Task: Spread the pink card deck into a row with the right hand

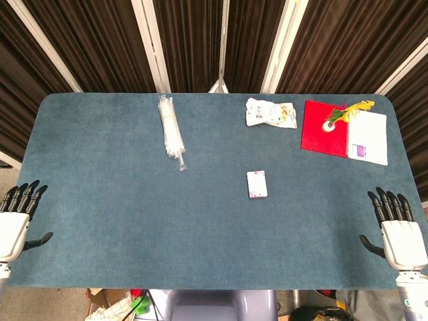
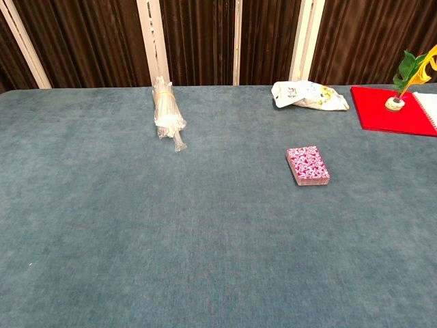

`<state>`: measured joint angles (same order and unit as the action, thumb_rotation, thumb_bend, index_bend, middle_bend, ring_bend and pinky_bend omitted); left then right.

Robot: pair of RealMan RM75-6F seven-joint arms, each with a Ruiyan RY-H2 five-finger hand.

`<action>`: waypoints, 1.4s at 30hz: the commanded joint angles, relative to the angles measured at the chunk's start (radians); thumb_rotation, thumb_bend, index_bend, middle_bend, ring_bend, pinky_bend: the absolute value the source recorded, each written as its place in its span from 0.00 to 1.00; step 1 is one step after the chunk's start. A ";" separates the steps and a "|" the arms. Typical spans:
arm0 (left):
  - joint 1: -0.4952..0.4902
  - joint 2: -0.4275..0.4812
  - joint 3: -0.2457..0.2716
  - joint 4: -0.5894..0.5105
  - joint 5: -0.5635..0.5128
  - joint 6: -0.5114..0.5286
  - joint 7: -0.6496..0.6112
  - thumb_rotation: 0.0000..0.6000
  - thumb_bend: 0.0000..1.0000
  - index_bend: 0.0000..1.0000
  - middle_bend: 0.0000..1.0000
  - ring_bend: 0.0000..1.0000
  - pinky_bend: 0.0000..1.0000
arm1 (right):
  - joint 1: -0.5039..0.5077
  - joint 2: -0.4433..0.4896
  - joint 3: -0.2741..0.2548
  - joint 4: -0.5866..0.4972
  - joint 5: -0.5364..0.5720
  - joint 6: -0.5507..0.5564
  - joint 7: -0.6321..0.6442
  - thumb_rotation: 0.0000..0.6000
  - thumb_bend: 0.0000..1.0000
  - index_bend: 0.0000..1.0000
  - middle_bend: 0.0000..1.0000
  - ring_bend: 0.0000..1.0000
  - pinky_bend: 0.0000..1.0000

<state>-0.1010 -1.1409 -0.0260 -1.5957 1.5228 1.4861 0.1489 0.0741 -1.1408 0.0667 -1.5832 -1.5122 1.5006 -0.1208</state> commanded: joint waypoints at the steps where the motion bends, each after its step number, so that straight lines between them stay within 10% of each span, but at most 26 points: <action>1: 0.000 0.000 0.000 0.001 0.000 0.000 0.000 1.00 0.00 0.00 0.00 0.00 0.00 | 0.000 0.000 0.000 0.000 0.000 -0.001 0.000 1.00 0.23 0.00 0.00 0.00 0.00; 22: -0.002 0.010 -0.002 -0.005 -0.005 -0.007 -0.034 1.00 0.00 0.00 0.00 0.00 0.00 | 0.148 0.021 0.082 -0.194 0.117 -0.208 -0.093 1.00 0.19 0.00 0.00 0.00 0.00; 42: -0.012 0.037 -0.005 -0.022 -0.034 -0.046 -0.088 1.00 0.00 0.00 0.00 0.00 0.00 | 0.555 -0.244 0.197 -0.100 0.624 -0.554 -0.562 1.00 0.19 0.00 0.00 0.00 0.00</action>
<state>-0.1123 -1.1059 -0.0302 -1.6162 1.4901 1.4419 0.0626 0.5773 -1.3337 0.2542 -1.7326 -0.9502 0.9837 -0.6350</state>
